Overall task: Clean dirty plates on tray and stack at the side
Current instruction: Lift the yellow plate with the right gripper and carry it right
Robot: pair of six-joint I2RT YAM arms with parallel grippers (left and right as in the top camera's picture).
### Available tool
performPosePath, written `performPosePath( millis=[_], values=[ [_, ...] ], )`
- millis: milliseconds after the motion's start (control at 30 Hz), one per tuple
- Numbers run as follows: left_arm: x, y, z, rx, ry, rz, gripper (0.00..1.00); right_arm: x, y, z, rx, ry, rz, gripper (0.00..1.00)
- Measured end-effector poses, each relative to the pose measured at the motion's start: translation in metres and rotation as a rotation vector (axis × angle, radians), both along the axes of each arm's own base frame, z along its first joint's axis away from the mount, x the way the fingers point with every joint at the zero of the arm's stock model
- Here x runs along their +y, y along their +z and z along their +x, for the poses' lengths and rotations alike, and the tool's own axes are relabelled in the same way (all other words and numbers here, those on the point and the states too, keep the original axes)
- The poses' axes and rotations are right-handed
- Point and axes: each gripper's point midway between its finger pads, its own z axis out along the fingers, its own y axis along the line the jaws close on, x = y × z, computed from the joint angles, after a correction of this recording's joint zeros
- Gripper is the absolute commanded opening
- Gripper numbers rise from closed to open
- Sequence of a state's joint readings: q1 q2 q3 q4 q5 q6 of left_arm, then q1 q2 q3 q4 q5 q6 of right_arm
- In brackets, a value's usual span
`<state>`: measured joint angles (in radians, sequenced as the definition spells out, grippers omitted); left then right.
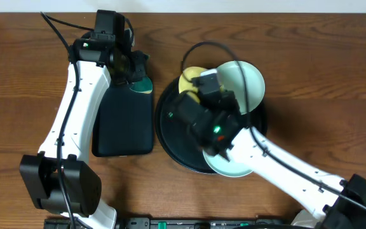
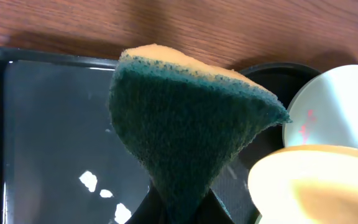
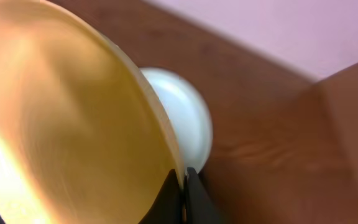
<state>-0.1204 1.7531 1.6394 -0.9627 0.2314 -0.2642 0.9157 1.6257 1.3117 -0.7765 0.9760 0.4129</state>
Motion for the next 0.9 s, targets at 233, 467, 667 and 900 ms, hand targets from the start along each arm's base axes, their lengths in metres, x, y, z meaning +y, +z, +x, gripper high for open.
performPosePath(
  millis=[233, 467, 667, 900],
  values=[
    [0.000, 0.000, 0.000, -0.001, 0.001, 0.002, 0.07, 0.003, 0.029, -0.010, -0.157, -0.023, -0.112, 0.01],
    [0.000, 0.000, 0.000, 0.000, 0.001, 0.002, 0.07, 0.001, 0.031, -0.009, -0.164, -0.031, -0.112, 0.01],
    [0.000, 0.000, 0.000, 0.000, 0.001, 0.002, 0.07, 0.002, -0.016, 0.003, 0.082, -0.004, 0.120, 0.01],
    [0.004, -0.001, 0.000, -0.001, 0.010, 0.023, 0.07, -0.017, -0.042, 0.019, 0.341, -0.010, 0.470, 0.01]
  ],
)
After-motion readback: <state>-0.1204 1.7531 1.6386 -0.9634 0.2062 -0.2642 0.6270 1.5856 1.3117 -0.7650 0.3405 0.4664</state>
